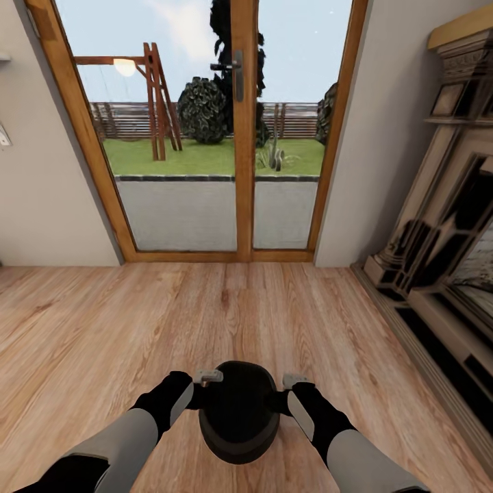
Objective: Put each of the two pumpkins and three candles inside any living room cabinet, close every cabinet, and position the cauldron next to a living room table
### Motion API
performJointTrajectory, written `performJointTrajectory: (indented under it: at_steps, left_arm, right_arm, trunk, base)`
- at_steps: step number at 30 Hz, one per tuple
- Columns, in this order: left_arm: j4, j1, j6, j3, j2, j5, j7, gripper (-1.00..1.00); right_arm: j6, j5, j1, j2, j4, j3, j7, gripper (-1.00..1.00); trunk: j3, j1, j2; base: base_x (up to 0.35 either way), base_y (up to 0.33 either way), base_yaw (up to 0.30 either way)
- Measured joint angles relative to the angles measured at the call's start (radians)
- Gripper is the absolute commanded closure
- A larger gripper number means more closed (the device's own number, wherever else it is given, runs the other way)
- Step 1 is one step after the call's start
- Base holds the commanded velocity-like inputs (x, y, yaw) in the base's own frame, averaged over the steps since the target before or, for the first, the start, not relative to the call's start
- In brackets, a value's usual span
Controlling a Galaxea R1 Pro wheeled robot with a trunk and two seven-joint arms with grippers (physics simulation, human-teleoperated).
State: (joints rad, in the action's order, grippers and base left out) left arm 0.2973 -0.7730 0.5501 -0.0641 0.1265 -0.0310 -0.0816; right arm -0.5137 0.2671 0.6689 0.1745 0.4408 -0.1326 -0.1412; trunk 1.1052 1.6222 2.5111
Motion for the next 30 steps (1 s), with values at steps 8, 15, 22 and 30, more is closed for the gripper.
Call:
performJointTrajectory:
  at_steps: [8,15,22,30]
  left_arm:
    - [0.0,0.0,-0.008,-0.001,0.0,0.0,-0.001,-1.0]
    - [0.0,0.0,-0.016,-0.001,0.0,0.0,-0.005,-1.0]
    - [0.0,0.0,-0.029,-0.036,-0.002,0.0,-0.044,-1.0]
    - [0.0,0.0,-0.032,-0.058,-0.004,-0.001,-0.051,-1.0]
  right_arm:
    - [0.0,0.0,0.0,0.0,-0.002,0.0,0.001,-1.0]
    - [0.0,0.0,0.0,0.0,-0.003,0.0,0.002,-1.0]
    - [0.0,0.0,0.0,0.0,-0.003,0.0,0.002,-1.0]
    - [0.004,0.0,0.0,0.0,-0.004,0.0,0.002,-1.0]
  trunk:
    - [0.031,0.004,0.002]
    - [0.035,0.004,0.002]
    - [0.035,0.004,0.002]
    - [0.05,0.006,0.003]
  base:
    - [0.0,0.0,0.0]
    - [0.0,0.0,0.0]
    - [0.0,0.0,0.0]
    - [0.0,0.0,0.0]
